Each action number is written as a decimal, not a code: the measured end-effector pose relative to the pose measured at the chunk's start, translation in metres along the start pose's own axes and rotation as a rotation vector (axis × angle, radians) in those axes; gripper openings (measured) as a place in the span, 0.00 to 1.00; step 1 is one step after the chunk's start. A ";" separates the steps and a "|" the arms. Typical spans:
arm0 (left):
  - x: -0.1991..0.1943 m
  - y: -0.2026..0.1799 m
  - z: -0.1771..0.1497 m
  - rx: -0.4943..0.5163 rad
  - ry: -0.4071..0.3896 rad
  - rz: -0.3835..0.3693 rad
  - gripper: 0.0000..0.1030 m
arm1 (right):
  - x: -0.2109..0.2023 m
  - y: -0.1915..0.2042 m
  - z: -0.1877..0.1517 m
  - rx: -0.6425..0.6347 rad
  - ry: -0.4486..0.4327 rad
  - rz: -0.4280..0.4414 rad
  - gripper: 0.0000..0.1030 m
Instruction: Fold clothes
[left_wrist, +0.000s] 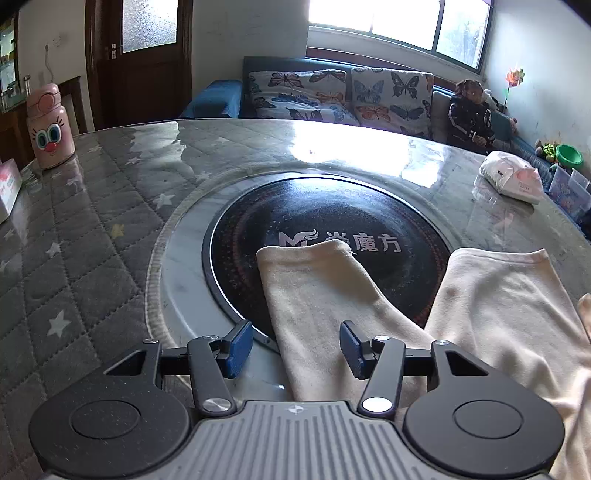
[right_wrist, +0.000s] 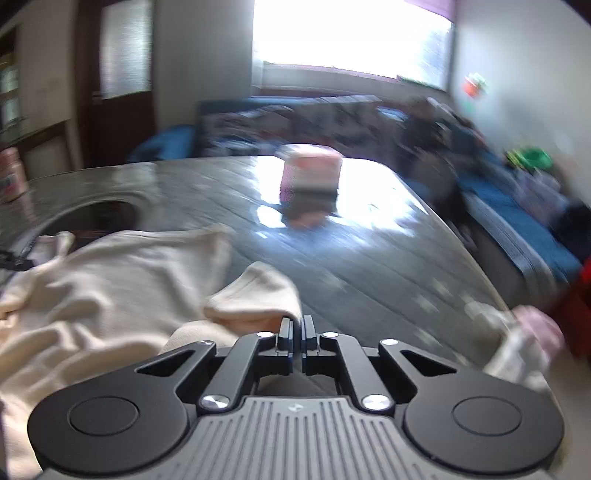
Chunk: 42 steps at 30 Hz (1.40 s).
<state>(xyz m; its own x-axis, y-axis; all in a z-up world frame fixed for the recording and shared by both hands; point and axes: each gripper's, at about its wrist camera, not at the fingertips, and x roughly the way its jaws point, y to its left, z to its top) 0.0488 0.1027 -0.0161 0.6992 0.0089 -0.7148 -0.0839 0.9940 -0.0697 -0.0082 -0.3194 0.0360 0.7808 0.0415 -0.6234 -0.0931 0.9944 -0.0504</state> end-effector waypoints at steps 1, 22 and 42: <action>0.001 -0.001 0.000 0.008 -0.005 0.005 0.45 | -0.001 -0.007 -0.004 0.019 0.004 -0.017 0.06; -0.019 0.019 -0.004 -0.034 -0.082 0.107 0.05 | 0.004 0.048 -0.003 -0.045 0.000 0.143 0.68; -0.105 0.117 -0.067 -0.208 0.000 0.355 0.09 | 0.006 0.091 -0.029 -0.250 0.092 0.287 0.76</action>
<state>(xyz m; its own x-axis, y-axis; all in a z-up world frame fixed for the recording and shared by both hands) -0.0819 0.2107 0.0045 0.6010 0.3469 -0.7200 -0.4613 0.8862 0.0419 -0.0298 -0.2314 0.0053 0.6437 0.2944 -0.7064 -0.4561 0.8888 -0.0452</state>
